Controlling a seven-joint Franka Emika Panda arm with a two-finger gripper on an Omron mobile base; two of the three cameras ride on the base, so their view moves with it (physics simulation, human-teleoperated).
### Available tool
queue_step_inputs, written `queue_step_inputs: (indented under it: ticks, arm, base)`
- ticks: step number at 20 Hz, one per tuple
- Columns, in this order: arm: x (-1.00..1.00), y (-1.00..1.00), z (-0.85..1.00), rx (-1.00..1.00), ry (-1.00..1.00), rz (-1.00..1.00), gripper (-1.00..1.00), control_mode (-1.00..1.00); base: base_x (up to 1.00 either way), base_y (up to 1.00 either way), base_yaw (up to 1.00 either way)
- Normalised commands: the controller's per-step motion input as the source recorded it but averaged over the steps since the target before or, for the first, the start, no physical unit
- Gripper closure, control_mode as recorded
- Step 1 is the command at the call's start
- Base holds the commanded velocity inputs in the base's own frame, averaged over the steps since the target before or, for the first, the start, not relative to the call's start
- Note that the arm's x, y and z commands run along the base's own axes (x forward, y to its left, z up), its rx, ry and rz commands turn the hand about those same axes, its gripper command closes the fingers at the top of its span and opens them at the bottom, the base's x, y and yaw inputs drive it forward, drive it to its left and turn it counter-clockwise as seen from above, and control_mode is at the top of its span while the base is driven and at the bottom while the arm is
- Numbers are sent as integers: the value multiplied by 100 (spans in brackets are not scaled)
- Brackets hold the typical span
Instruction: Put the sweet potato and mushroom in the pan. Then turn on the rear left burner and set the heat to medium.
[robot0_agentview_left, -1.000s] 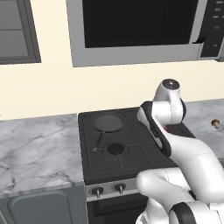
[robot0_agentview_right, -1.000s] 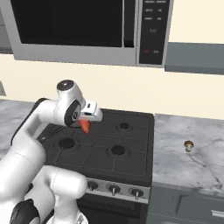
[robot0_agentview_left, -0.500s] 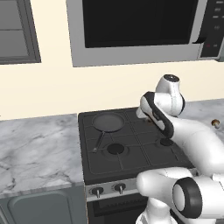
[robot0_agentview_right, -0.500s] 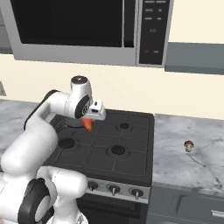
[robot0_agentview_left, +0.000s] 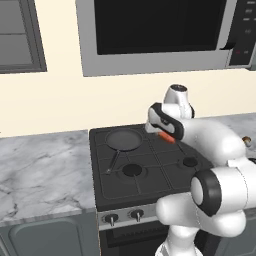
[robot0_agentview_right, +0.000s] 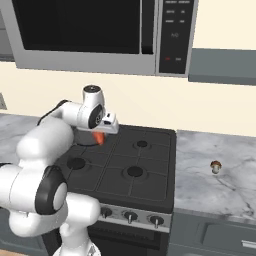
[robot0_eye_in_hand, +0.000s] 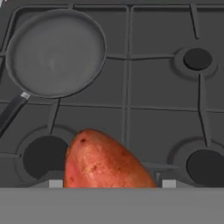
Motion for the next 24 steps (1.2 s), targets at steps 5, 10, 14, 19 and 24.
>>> queue_step_inputs:
  ticks: [5,10,14,19,24]
  arm:
    - [54,42,-8,0,1,0,100,-100]
    - [50,46,-8,0,0,0,100,-100]
    - [26,39,-25,0,1,0,100,-100]
    - [15,21,-74,0,0,0,100,-100]
    - [19,11,-22,0,0,0,100,-100]
  base:
    - [0,0,0]
    - [0,0,0]
    - [0,0,0]
    - [0,0,0]
    - [0,0,0]
